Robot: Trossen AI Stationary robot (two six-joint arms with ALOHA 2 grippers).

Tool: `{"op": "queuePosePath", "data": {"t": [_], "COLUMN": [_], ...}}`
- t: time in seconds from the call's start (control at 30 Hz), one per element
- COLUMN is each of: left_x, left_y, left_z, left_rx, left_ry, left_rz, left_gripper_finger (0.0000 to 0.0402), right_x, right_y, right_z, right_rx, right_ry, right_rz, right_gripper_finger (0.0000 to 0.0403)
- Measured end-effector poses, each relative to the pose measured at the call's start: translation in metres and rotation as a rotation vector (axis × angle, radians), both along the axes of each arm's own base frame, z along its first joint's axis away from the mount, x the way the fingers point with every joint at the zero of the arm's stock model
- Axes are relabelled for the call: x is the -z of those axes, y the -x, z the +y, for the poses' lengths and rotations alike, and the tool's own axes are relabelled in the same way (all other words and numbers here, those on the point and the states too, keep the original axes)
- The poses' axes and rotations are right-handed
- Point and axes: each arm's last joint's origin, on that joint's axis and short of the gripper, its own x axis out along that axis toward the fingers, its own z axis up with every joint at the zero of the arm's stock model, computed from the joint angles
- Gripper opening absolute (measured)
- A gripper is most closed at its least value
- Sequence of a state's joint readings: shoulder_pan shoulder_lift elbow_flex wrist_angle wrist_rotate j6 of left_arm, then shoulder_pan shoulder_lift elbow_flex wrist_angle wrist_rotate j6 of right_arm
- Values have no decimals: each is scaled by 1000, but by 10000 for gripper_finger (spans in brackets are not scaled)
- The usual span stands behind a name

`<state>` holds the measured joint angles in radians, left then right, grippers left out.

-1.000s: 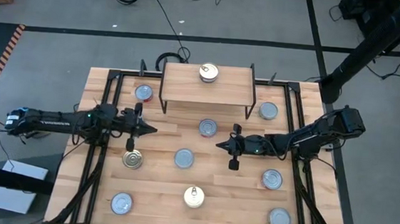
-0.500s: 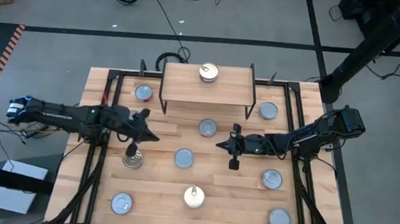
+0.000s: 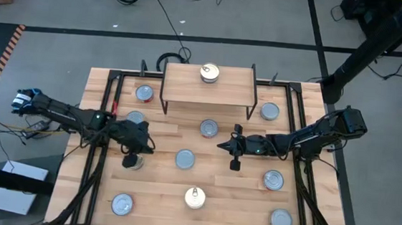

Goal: Stack canned seafood by type on shelf
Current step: Adjust the blue pink tuna can on the table

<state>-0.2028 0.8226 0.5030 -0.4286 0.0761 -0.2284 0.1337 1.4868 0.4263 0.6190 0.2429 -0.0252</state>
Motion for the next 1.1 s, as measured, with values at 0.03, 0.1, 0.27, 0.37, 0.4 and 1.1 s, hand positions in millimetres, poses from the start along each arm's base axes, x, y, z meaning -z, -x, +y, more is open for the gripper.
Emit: {"op": "queuePosePath", "data": {"t": [0.03,0.1,0.27,0.37,0.4,1.1], "left_x": [1,4,12,16,18,19], "left_y": [1,2,6,6,6,8], "left_z": [-2,-5,-11,-13,-13,-24], "left_rx": [-1,-12,-43,-66,-70,-45], "left_ry": [2,-4,-31,-62,-71,-124], "left_rz": [15,53,138,170,181,388], "left_gripper_finger": [4,4,4,4,4,4], "right_x": [0,0,0,0,0,0], "right_y": [0,0,0,0,0,0], "right_z": [0,0,0,0,0,0], "right_rx": [2,3,3,3,3,11], "right_ry": [-3,-6,-6,-7,-7,-19], "right_rz": [0,-1,0,0,0,-3], "right_gripper_finger": [7,7,7,7,7,8]}}
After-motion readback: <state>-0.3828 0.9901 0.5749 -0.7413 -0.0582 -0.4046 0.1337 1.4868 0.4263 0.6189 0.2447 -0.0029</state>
